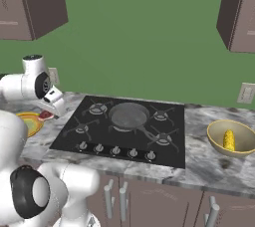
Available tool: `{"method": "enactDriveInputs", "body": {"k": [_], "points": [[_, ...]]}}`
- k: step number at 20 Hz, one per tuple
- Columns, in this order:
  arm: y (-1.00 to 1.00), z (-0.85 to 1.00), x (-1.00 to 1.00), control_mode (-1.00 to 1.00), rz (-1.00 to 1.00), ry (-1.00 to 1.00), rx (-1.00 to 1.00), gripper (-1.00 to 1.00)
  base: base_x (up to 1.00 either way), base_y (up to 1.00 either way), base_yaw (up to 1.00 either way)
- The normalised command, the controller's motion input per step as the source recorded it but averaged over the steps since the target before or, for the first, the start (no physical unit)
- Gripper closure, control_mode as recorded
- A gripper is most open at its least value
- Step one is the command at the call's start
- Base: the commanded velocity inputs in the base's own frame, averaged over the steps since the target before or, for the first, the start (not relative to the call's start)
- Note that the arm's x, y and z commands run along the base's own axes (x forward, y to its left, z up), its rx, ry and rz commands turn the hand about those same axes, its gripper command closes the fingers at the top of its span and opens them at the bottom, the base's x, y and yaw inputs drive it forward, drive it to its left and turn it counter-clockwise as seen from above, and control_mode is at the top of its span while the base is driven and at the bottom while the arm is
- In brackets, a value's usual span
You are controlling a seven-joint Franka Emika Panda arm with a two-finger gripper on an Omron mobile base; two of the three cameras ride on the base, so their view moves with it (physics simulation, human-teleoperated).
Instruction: Place the steak on the plate and place the corn on the same plate.
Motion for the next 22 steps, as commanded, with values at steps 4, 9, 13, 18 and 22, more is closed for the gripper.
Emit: {"method": "enactDriveInputs", "body": {"k": [4,9,13,18,22], "points": [[1.00,-0.03,-0.06,-1.00,0.06,0.00,-0.04,1.00,0.00,0.00,0.00],[1.00,-0.06,0.24,-1.00,0.03,0.00,-0.05,1.00,0.00,0.00,0.00],[1.00,-0.23,0.29,-1.00,0.02,0.00,-0.10,1.00,0.00,0.00,0.00],[1.00,-0.40,0.27,-1.00,0.03,0.00,-0.06,1.00,0.00,0.00,0.00],[0.92,-0.34,0.30,-1.00,0.01,0.00,-0.06,1.00,0.00,0.00,0.00]]}}
